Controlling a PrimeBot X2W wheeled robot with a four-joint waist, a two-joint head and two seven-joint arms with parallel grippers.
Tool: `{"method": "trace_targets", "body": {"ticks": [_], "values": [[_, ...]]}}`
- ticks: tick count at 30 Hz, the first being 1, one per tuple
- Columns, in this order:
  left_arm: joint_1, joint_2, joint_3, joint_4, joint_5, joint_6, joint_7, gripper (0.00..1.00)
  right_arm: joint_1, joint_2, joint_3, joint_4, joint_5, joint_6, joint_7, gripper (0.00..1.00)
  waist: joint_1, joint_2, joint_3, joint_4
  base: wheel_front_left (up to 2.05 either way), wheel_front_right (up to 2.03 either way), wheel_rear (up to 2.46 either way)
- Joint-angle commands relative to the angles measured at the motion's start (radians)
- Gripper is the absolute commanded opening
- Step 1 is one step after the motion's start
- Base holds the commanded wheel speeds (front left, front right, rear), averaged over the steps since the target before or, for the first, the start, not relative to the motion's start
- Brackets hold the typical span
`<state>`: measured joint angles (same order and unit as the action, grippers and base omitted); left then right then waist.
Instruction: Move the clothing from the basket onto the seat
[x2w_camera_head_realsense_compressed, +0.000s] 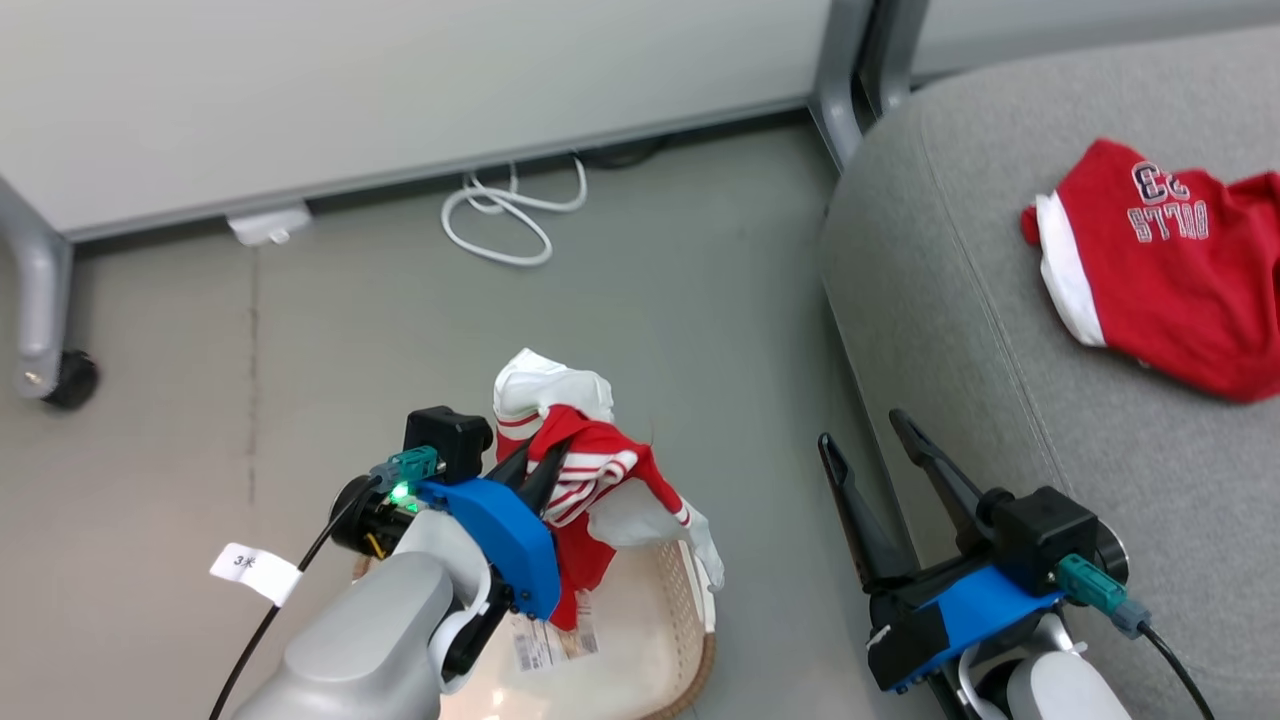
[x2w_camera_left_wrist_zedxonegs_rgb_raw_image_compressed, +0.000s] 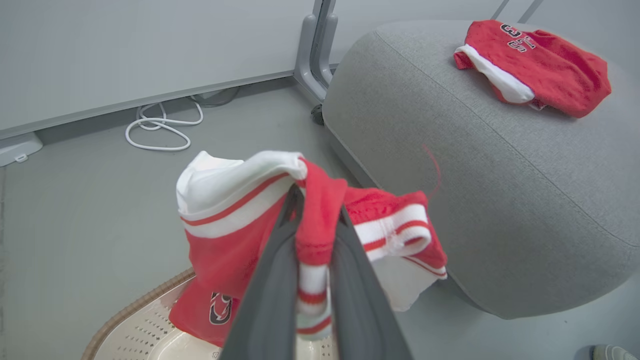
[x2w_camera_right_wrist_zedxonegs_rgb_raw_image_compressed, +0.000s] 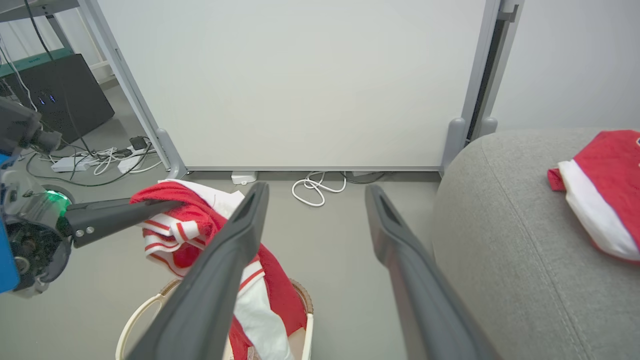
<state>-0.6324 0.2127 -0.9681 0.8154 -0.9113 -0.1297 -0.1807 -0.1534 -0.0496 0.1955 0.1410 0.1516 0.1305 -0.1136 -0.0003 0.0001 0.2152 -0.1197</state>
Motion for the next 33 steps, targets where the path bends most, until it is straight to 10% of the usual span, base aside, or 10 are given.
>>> {"method": "trace_targets", "body": {"ticks": [1,33], "values": [[-0.017,-0.001,0.005,-0.017,0.006,0.006,-0.015,0.00,0.020,-0.001,0.000,-0.007,-0.003,0.000,0.009,1.00,0.0003,-0.0001,-0.067,0.047,0.00,0.00,0.00],[-0.265,-0.084,-0.023,-0.190,0.057,0.033,0.068,0.00,0.081,-0.001,0.066,-0.002,0.027,0.000,0.079,1.00,0.0003,-0.0001,-0.206,0.091,0.00,0.00,0.00]]}}
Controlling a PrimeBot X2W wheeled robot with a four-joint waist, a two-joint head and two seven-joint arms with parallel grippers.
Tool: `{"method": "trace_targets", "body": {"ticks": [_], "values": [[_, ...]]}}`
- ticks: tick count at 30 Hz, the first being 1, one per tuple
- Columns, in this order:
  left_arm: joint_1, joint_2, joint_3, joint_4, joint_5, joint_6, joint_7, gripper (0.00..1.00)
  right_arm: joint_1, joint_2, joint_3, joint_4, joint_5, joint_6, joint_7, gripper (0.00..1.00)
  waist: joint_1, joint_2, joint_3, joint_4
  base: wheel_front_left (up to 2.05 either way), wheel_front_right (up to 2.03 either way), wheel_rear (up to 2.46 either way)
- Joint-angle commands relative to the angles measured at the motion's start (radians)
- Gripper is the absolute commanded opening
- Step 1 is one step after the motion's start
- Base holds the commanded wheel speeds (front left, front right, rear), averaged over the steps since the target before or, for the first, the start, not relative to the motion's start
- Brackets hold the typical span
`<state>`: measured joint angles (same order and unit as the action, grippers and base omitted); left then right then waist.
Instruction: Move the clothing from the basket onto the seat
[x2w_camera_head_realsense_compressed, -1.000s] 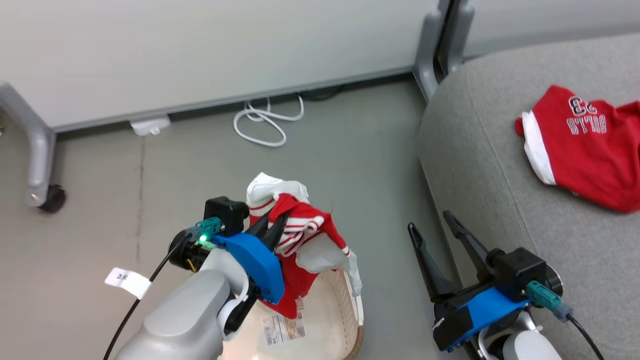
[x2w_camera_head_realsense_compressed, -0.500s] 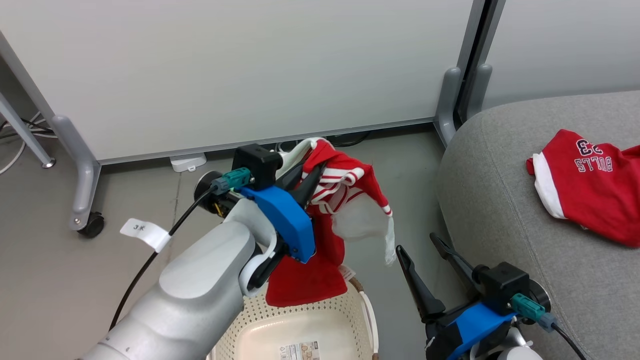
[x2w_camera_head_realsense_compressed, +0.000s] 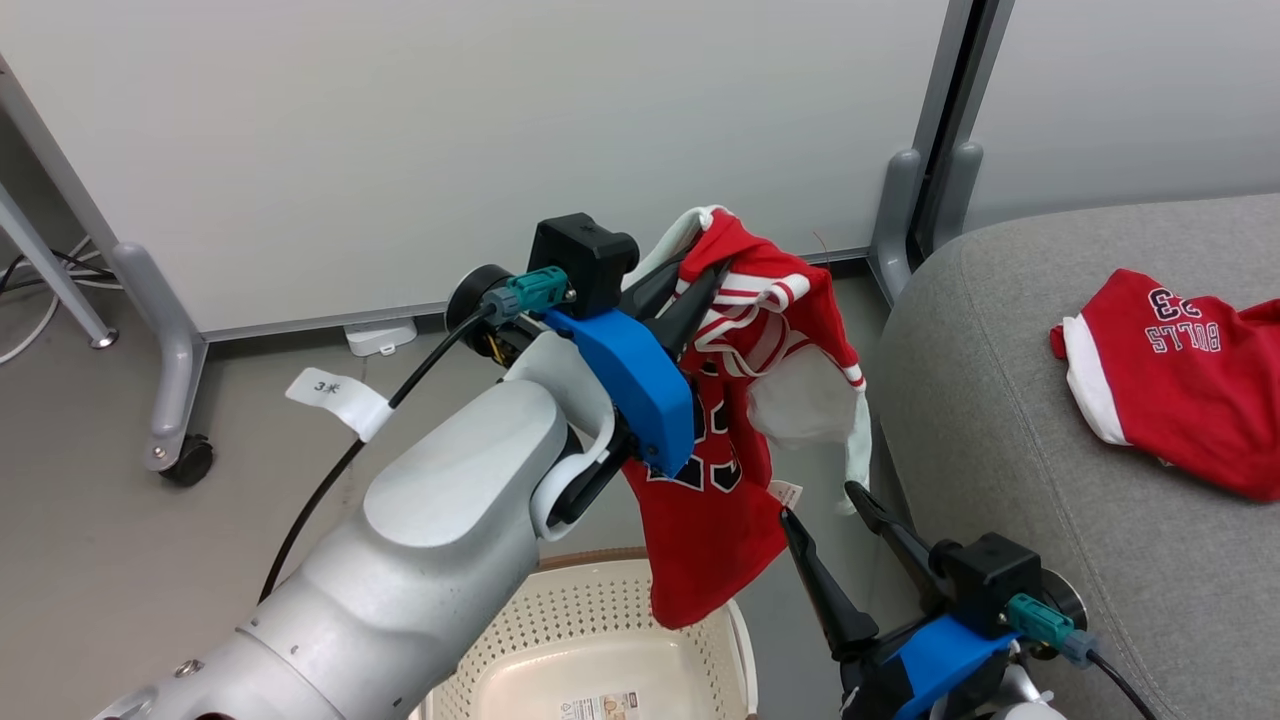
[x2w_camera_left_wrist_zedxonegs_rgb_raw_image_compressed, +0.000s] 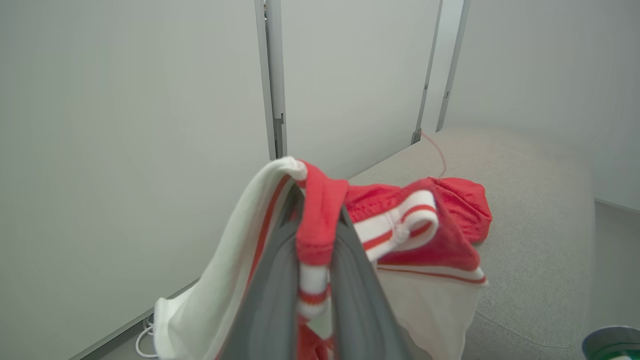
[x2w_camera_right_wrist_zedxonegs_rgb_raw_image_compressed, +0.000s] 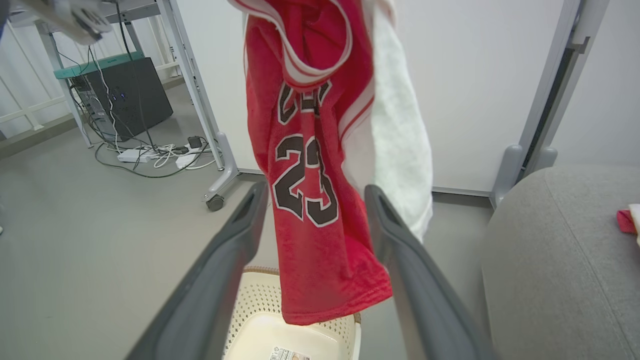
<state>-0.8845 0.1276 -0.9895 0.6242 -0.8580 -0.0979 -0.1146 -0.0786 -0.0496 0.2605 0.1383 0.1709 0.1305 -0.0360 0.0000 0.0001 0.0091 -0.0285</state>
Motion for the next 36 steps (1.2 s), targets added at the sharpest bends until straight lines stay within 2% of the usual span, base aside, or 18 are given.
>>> {"method": "trace_targets", "body": {"ticks": [1,14,26,36], "values": [[-0.015,-0.001,-0.003,0.002,0.004,0.001,0.003,0.00,0.005,-0.001,0.003,0.002,0.010,0.000,0.002,1.00,0.0000,-0.0001,0.000,-0.002,0.00,0.00,0.00],[-0.032,-0.027,-0.020,0.008,-0.001,-0.006,0.001,0.00,-0.097,-0.002,0.064,0.094,0.043,0.000,0.044,1.00,0.0000,-0.0001,0.016,-0.006,0.00,0.00,0.00],[-0.053,-0.051,-0.045,0.003,-0.007,-0.010,0.005,0.00,-0.297,-0.002,0.067,0.324,0.053,0.000,0.060,1.00,0.0000,-0.0001,0.027,0.000,0.00,0.00,0.00],[-0.070,-0.066,-0.072,-0.005,-0.018,-0.017,0.006,0.00,-0.418,-0.002,0.110,0.527,0.097,0.000,0.031,1.00,0.0000,-0.0001,0.022,-0.002,0.00,0.00,0.00]]}}
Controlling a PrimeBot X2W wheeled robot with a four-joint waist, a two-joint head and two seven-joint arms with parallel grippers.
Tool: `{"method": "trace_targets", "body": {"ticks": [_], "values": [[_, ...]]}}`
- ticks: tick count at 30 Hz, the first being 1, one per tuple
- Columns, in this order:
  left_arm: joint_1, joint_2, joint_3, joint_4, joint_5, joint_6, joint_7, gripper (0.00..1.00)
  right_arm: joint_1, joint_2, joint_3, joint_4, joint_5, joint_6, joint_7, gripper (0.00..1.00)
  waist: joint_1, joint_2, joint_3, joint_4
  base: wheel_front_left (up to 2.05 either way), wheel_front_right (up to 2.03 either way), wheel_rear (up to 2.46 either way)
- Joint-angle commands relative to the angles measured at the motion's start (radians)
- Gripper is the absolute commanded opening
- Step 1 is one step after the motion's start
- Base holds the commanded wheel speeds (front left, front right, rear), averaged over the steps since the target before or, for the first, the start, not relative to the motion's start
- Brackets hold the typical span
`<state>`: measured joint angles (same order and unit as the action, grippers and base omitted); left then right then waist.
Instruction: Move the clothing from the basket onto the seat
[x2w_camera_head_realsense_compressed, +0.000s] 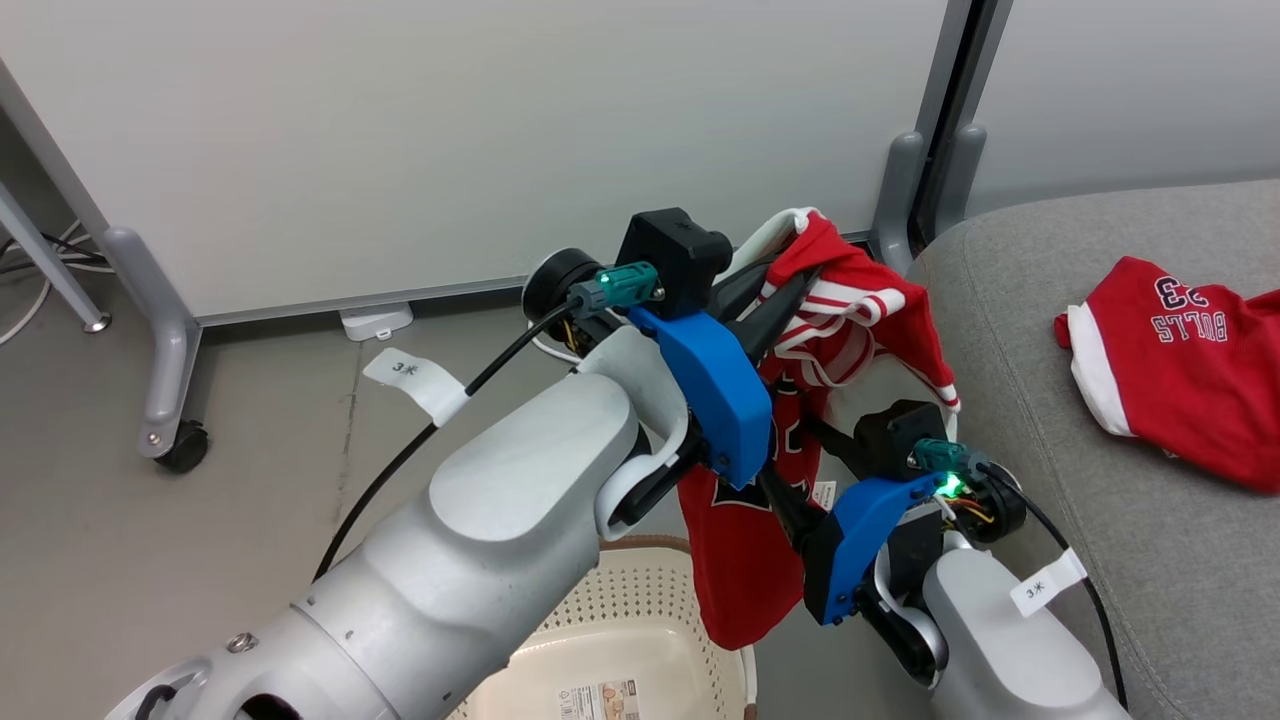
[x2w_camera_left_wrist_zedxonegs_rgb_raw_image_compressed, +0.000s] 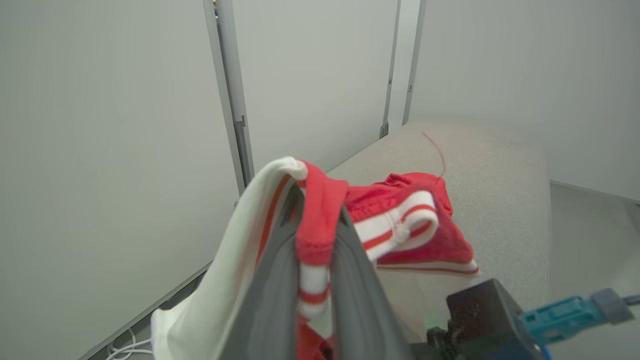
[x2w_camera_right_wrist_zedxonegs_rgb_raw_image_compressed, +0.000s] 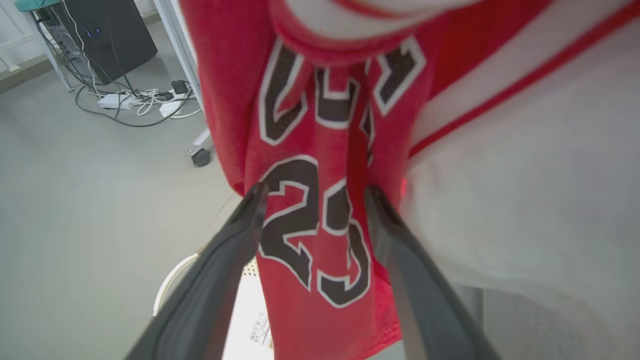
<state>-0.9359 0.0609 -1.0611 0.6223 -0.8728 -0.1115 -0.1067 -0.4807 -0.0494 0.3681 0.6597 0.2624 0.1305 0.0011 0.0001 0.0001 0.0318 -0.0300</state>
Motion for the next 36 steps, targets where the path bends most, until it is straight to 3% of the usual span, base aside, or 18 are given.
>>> {"method": "trace_targets", "body": {"ticks": [1,8,9,10,11,12,13,36], "values": [[-0.019,-0.001,-0.004,-0.004,-0.006,-0.004,-0.002,0.00,-0.028,-0.002,0.008,0.025,0.014,0.000,-0.011,1.00,-0.0001,-0.0001,-0.002,-0.001,0.00,0.00,0.00],[-0.028,-0.007,-0.023,-0.017,-0.021,-0.007,-0.001,0.00,-0.107,-0.002,0.100,0.153,0.128,0.000,-0.043,1.00,-0.0001,-0.0001,-0.009,-0.002,0.00,0.00,0.00],[-0.028,-0.008,-0.027,-0.018,-0.024,-0.007,0.000,0.00,-0.118,-0.002,0.115,0.168,0.140,0.000,-0.048,0.91,-0.0001,-0.0001,-0.010,-0.002,0.00,0.00,0.00],[-0.029,-0.008,-0.030,-0.019,-0.025,-0.007,0.000,0.00,-0.129,-0.002,0.131,0.183,0.153,0.000,-0.051,0.71,-0.0001,-0.0001,-0.011,-0.001,0.00,0.00,0.00],[-0.030,-0.008,-0.033,-0.020,-0.025,-0.007,0.000,0.00,-0.137,-0.002,0.144,0.196,0.165,0.000,-0.057,0.33,-0.0001,-0.0001,-0.011,0.000,0.00,0.00,0.00],[-0.031,-0.008,-0.035,-0.020,-0.028,-0.008,0.000,0.00,-0.145,-0.002,0.156,0.209,0.177,0.000,-0.061,0.11,-0.0001,-0.0001,-0.011,0.000,0.00,0.00,0.00],[-0.033,-0.008,-0.037,-0.020,-0.030,-0.007,-0.001,0.00,-0.151,-0.002,0.168,0.219,0.188,0.000,-0.068,0.00,-0.0001,-0.0001,-0.012,0.001,0.00,0.00,0.00],[-0.026,-0.002,-0.049,0.054,-0.040,0.008,-0.027,0.00,-0.212,-0.002,0.325,0.307,0.293,0.000,-0.186,0.00,-0.0001,-0.0001,-0.023,-0.035,0.00,0.00,0.00]]}}
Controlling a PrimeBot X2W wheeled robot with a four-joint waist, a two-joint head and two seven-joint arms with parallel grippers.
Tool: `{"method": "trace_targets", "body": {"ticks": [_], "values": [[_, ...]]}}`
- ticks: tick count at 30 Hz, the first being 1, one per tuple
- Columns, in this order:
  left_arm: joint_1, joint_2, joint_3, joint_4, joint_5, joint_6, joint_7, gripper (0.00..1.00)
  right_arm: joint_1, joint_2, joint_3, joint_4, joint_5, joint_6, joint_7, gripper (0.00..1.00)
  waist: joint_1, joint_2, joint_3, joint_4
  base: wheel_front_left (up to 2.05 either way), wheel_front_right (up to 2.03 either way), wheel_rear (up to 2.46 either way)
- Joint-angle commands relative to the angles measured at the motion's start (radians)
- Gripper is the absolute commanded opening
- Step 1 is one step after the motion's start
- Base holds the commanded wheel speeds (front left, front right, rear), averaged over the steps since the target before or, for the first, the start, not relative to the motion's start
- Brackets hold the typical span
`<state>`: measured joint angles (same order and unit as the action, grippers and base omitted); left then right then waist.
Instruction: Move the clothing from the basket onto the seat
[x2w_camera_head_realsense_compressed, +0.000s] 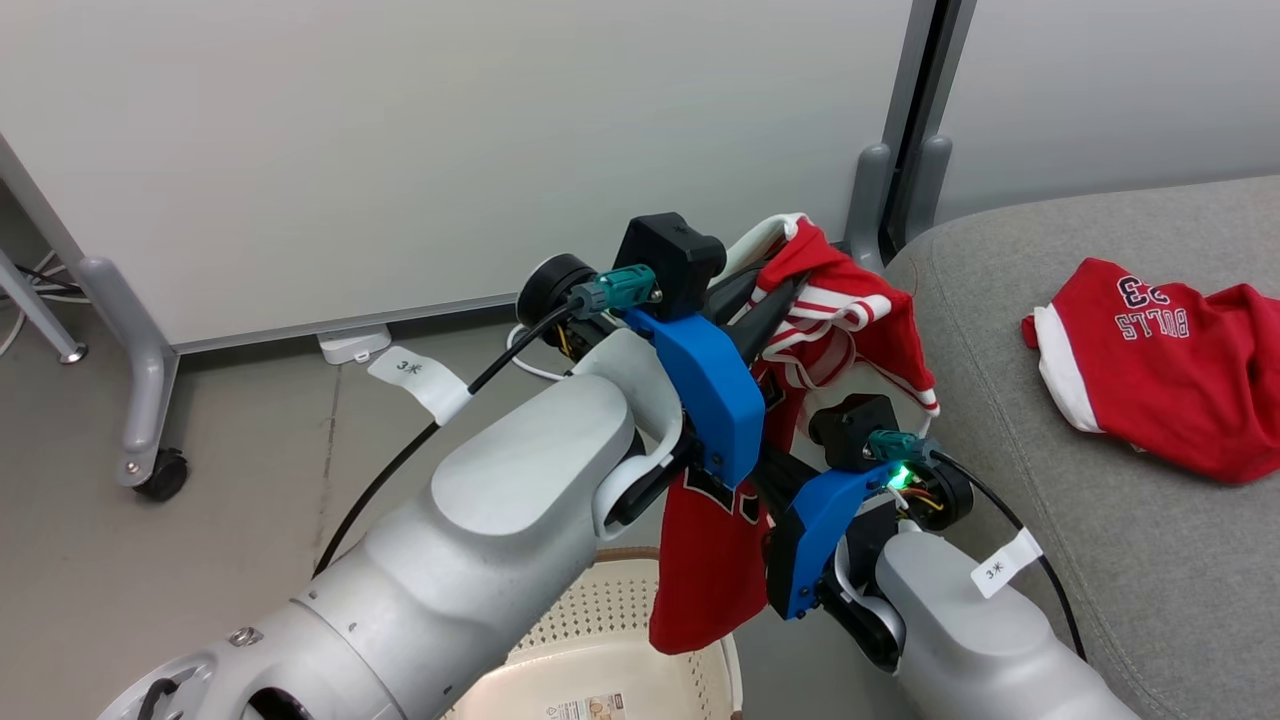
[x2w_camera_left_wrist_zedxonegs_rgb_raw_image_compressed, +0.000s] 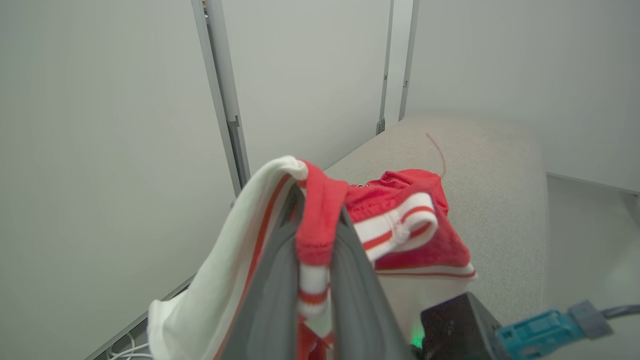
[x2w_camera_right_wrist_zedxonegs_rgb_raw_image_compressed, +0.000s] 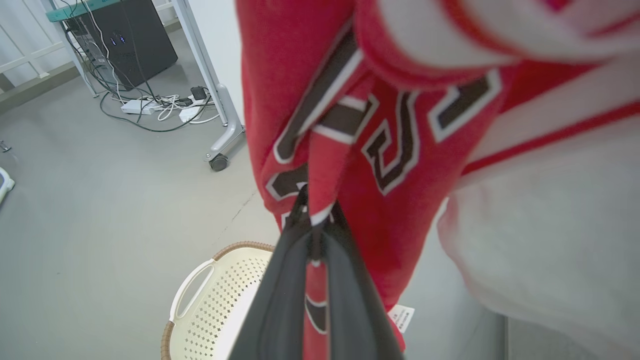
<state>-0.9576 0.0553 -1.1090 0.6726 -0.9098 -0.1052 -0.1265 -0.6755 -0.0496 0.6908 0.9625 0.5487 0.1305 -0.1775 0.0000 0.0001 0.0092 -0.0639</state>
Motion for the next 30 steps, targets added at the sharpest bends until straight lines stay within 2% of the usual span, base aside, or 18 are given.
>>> {"method": "trace_targets", "body": {"ticks": [1,2,3,4,10,16,21,26,30], "values": [[-0.003,0.005,-0.001,0.006,-0.004,0.003,-0.008,0.00,-0.019,-0.001,0.004,0.007,0.007,0.000,-0.011,0.00,0.0000,-0.0001,-0.001,-0.001,0.00,0.00,0.00],[-0.003,0.006,0.001,0.009,-0.004,0.005,-0.010,0.12,-0.020,-0.001,0.006,0.010,0.008,0.000,-0.013,0.00,0.0000,-0.0001,-0.001,-0.002,0.00,0.00,0.00],[-0.003,0.007,0.003,0.012,-0.004,0.006,-0.011,0.49,-0.021,-0.001,0.008,0.014,0.008,0.000,-0.018,0.00,0.0000,-0.0001,-0.001,-0.002,0.00,0.00,0.00],[0.001,0.007,0.007,0.018,-0.012,0.008,-0.006,1.00,-0.023,-0.001,0.009,0.017,0.009,0.000,-0.021,0.00,0.0000,-0.0001,-0.001,-0.003,0.00,0.00,0.00],[0.015,0.026,0.014,0.028,-0.014,0.017,-0.025,1.00,-0.030,-0.001,0.013,0.033,0.010,0.000,-0.032,0.00,0.0000,-0.0001,-0.003,-0.005,0.00,0.00,0.00],[0.060,0.075,0.033,0.019,-0.026,0.032,-0.062,1.00,-0.029,-0.001,0.006,0.042,0.006,0.000,-0.050,0.00,0.0000,-0.0001,-0.001,-0.006,0.00,0.00,0.00],[0.126,0.145,0.069,-0.017,-0.027,0.060,-0.113,1.00,-0.032,-0.001,-0.003,0.027,0.000,0.000,-0.065,0.00,0.0000,-0.0001,0.005,-0.017,0.00,0.00,0.00],[0.228,0.241,0.126,-0.107,0.005,0.099,-0.138,1.00,-0.040,-0.001,-0.011,-0.014,-0.018,0.000,-0.076,0.00,0.0000,-0.0001,0.019,-0.044,0.00,0.00,0.00],[0.352,0.317,0.253,-0.260,0.091,0.145,-0.139,1.00,-0.045,-0.001,-0.027,-0.058,-0.047,0.000,-0.082,0.00,0.0000,-0.0001,0.040,-0.076,0.00,0.00,0.00]]}}
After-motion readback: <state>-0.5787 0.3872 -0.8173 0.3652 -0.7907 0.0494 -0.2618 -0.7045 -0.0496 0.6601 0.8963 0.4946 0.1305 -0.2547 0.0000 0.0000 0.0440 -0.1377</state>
